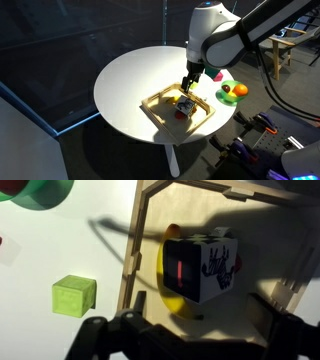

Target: Pick up the block with the number one on it and put it on the table

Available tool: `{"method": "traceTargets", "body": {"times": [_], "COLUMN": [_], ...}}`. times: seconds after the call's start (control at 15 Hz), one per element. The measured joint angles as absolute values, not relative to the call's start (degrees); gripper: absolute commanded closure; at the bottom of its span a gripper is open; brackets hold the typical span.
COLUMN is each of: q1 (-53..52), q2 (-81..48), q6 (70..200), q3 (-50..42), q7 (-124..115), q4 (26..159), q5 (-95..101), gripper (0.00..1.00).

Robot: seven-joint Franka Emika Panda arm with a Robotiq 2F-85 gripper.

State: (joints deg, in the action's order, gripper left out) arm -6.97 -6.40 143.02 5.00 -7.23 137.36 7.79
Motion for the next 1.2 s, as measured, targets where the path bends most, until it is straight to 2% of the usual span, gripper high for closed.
{"method": "traceTargets", "body": {"times": [1.0,1.07,1.13,1.2], "q1": [-9.1,-9.1,-9.1,-9.2], "q2": [-18.8,-19.3,-19.7,-20.1], "q6": [145.2,145.3,145.3,145.3], "q3": [3.9,3.8,3.8,3.7], "q7": [-11.4,-11.4,-11.4,-11.4], "q4": [131.6,131.5,131.3,131.2], "q5": [12.7,12.7,12.7,12.7], "gripper": [0.0,0.25,0.26,0.34]}}
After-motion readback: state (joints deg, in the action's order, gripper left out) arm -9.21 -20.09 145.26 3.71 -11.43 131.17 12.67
